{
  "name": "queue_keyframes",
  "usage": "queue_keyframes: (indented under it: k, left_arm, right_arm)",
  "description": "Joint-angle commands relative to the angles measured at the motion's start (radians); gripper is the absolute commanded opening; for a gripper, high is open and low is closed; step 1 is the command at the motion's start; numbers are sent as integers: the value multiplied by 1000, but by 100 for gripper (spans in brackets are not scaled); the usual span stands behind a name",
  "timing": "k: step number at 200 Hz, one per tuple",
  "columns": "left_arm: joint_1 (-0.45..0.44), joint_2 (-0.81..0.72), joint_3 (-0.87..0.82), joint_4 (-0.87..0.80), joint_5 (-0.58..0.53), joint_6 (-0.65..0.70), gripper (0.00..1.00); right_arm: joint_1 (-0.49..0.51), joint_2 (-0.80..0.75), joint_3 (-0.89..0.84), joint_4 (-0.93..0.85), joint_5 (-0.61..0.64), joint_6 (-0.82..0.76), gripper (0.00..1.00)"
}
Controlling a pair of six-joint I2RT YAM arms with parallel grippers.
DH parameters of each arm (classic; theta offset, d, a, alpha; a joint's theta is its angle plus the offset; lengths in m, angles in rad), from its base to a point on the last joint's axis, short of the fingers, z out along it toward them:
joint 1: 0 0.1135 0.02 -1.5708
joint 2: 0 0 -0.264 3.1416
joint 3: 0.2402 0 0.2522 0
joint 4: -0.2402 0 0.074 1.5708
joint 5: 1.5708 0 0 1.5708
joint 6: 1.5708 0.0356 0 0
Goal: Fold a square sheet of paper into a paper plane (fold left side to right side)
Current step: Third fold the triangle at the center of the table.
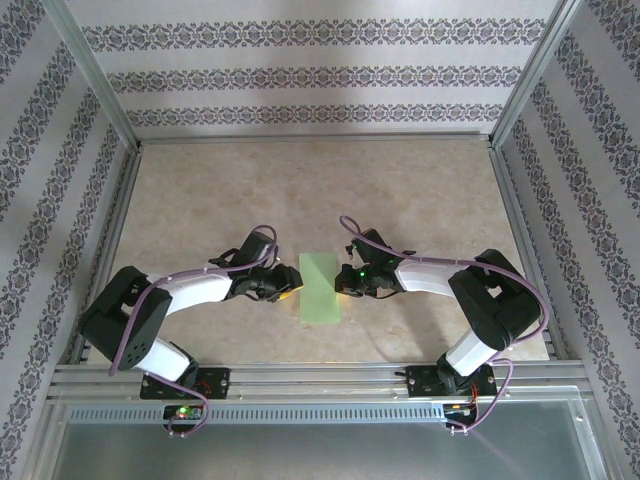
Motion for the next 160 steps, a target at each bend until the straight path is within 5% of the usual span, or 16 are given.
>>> queue_keyframes:
  k: [1, 104, 160]
  left_arm:
    - [-16, 29, 29, 7, 38, -8, 36]
    - [-58, 118, 94, -49, 47, 22, 30]
    - [-59, 45, 112, -156, -54, 50, 31]
  right_arm:
    - [11, 21, 10, -32, 43, -20, 0]
    - [6, 13, 5, -34, 47, -23, 0]
    - [3, 7, 2, -36, 49, -25, 0]
